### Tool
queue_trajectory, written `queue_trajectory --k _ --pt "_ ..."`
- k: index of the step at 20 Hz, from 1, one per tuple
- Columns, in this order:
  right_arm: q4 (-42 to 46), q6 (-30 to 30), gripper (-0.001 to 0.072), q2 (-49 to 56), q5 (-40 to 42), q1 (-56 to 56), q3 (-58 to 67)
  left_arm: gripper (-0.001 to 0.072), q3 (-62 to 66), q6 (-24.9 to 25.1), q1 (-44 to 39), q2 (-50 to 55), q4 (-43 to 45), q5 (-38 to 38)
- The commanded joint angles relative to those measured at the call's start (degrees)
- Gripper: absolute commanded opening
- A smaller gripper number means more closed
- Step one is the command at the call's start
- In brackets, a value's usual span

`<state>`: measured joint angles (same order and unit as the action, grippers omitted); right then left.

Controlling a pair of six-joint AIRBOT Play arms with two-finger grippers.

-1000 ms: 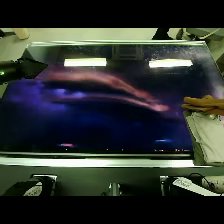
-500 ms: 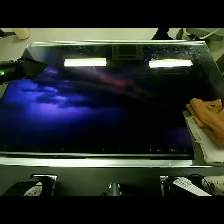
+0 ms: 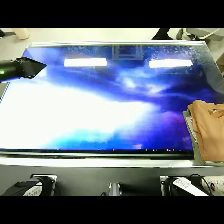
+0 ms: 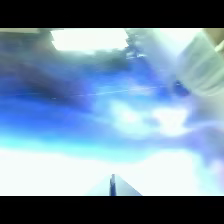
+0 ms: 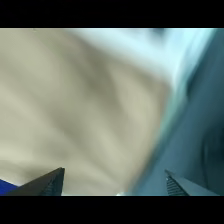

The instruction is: Fold the shirts.

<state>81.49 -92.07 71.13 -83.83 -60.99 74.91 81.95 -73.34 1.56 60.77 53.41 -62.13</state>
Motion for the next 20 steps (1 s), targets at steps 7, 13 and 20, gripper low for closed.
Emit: queue_trajectory --k 7,13,20 --pt "2.62 -1.75 0.0677 4.26 -4.39 47.06 11.1 0.0558 3.96 -21.66 -12.04 22.71 40.22 -23.02" --pt "-1.84 -3.48 0.0678 4.81 -4.11 50.27 4.74 0.0558 -11.15 -27.63 -12.7 12.07 37.83 -8.41" --pt "-1.79 -3.43 0.0677 4.81 -5.38 50.25 4.76 0.0558 -11.06 -27.63 -12.72 12.13 38.47 -8.7"
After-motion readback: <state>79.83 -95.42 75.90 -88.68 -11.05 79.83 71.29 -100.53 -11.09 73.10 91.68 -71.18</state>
